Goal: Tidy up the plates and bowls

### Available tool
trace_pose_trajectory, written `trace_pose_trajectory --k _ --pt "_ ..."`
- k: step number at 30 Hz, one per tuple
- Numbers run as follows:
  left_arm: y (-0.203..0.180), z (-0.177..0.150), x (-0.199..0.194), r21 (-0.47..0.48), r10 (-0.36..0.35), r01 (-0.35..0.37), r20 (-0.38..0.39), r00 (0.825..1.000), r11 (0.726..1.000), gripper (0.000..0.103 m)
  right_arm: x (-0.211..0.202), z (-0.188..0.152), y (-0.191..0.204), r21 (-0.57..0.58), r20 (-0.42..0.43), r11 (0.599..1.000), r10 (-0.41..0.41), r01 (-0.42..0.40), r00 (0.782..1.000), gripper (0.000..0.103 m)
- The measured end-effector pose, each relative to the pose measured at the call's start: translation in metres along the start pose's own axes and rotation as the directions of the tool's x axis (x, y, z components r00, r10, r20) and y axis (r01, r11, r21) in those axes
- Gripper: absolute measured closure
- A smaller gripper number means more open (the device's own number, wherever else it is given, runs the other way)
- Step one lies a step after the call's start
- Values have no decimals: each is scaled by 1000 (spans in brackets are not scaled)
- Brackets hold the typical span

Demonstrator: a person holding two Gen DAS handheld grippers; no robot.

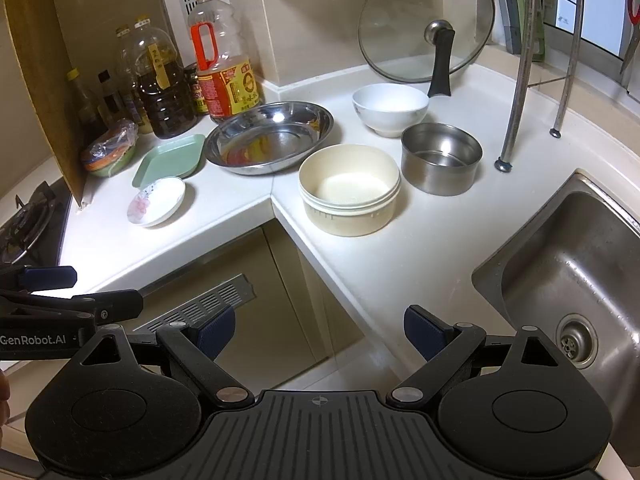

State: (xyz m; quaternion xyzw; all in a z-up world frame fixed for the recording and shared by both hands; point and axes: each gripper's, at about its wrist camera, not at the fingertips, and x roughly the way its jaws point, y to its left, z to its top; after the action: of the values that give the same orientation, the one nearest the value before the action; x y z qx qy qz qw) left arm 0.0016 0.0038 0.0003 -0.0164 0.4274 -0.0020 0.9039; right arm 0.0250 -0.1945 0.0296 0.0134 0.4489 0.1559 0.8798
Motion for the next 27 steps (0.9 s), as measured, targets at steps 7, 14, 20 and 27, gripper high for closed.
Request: trace_pose_trajectory --k 7,14,20,27 --pt "0 0 0 1 0 0 0 1000 1000 13 0 0 -1 0 1 1000 0 0 1000 11" --pt "0 0 0 0 1 -1 0 1000 1000 13 1 0 -2 0 1 1000 -1 1 1000 11" --pt "0 0 0 0 1 -1 0 1000 1000 13 2 0 -1 -1 3 1000 1 -1 1000 11" --pt "-5 1 -3 -3 8 -8 2 1000 1000 13 0 6 -5 -3 4 1000 7 -7 1000 11"
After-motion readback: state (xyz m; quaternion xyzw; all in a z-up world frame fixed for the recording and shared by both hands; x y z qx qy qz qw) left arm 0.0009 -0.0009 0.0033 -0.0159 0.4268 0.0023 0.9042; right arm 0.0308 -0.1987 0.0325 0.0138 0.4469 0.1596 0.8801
